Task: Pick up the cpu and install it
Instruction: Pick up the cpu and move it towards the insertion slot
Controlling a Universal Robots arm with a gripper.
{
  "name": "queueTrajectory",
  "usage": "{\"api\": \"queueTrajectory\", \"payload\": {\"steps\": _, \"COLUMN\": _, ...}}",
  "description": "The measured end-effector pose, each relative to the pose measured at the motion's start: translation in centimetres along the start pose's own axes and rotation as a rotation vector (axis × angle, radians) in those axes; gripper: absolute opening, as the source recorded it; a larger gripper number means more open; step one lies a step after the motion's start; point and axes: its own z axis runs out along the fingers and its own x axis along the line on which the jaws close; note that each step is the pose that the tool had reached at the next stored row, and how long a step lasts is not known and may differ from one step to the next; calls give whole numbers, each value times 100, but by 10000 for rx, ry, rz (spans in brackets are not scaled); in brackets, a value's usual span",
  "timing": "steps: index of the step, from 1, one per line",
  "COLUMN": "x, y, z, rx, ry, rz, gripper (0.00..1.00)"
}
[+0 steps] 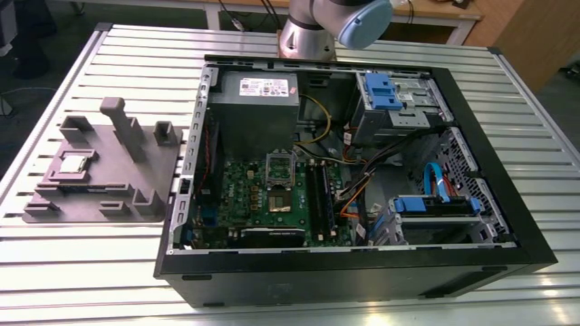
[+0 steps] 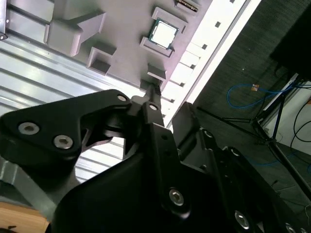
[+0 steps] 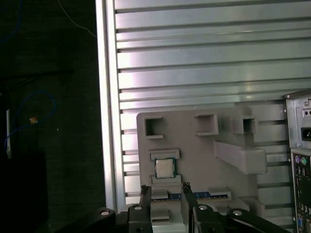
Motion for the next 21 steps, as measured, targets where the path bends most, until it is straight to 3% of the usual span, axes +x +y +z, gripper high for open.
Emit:
{"api": "queueTrajectory", "payload": {"steps": 8, "x": 0, "y": 0, "z": 0, "rx": -6, "ry": 1, "rz": 0, "gripper": 65}}
{"api": "queueTrajectory", "payload": {"steps": 21, "x": 0, "y": 0, "z": 2, "rx": -6, "ry": 0, "rz": 0, "gripper": 65}}
